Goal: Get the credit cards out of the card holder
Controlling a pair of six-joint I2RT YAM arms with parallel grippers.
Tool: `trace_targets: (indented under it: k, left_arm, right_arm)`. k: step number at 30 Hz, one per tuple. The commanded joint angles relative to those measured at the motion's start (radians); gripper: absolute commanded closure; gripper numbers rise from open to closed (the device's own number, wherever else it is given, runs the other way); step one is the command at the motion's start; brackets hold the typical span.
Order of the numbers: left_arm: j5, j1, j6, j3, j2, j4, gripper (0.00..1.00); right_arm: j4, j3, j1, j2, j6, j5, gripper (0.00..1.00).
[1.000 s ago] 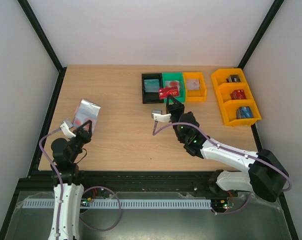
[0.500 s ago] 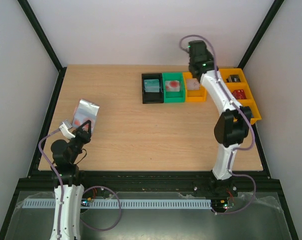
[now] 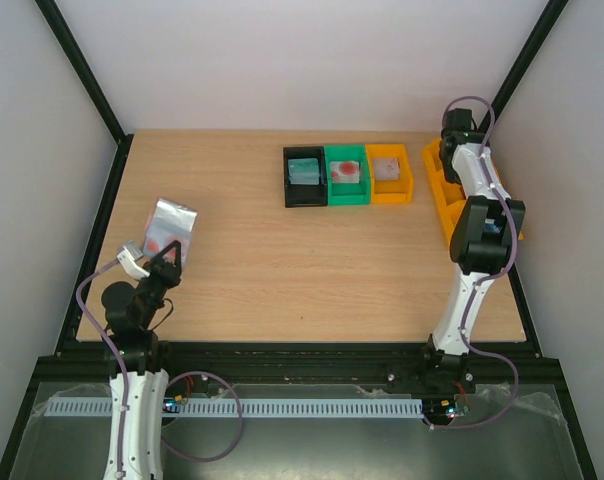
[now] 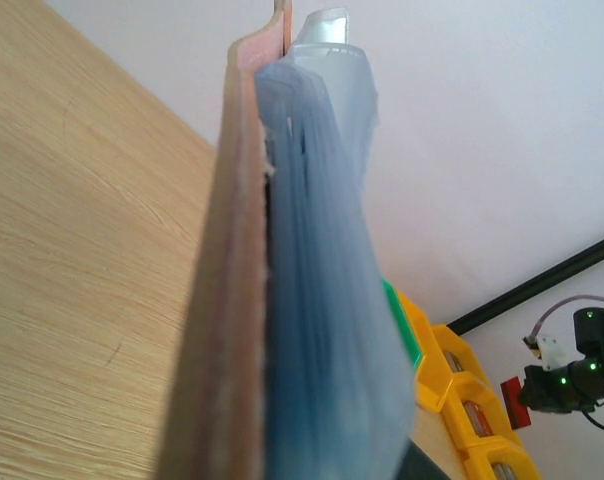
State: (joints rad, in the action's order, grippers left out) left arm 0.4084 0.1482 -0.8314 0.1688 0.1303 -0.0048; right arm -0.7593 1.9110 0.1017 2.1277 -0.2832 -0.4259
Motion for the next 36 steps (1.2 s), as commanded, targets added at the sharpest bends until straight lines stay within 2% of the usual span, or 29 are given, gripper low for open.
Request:
trace_targets:
  k: [1, 6, 12, 18, 28, 32, 36]
  left_arm:
    - [-0.012, 0.011, -0.025, -0.019, -0.019, 0.046, 0.98]
    - [-0.025, 0.021, -0.037, -0.026, -0.023, 0.046, 0.98]
    - [-0.029, 0.033, -0.040, -0.029, -0.021, 0.045, 0.98]
    - [-0.026, 0.040, -0.040, -0.030, -0.019, 0.046, 0.98]
    - [-0.023, 0.048, -0.040, -0.031, -0.012, 0.048, 0.98]
    - [-0.022, 0.050, -0.040, -0.031, -0.009, 0.049, 0.98]
    - [-0.021, 0.053, -0.040, -0.031, -0.008, 0.048, 0.98]
  right_arm:
    - [0.015, -0.073, -0.009, -0.048, 0.011, -0.076, 0.98]
    - [0.071, -0.135, 0.000, -0.026, -0.041, -0.181, 0.98]
    - [0.098, -0.083, 0.013, 0.043, -0.086, -0.249, 0.99]
    - [0.149, -0.016, 0.013, 0.095, -0.133, -0.224, 0.98]
    - [0.163, -0.038, 0.022, 0.151, -0.147, -0.297, 0.98]
    - [0.192, -0.058, 0.050, 0.144, -0.176, -0.265, 0.98]
    - [0.252, -0.084, 0.057, 0.156, -0.224, -0.313, 0.99]
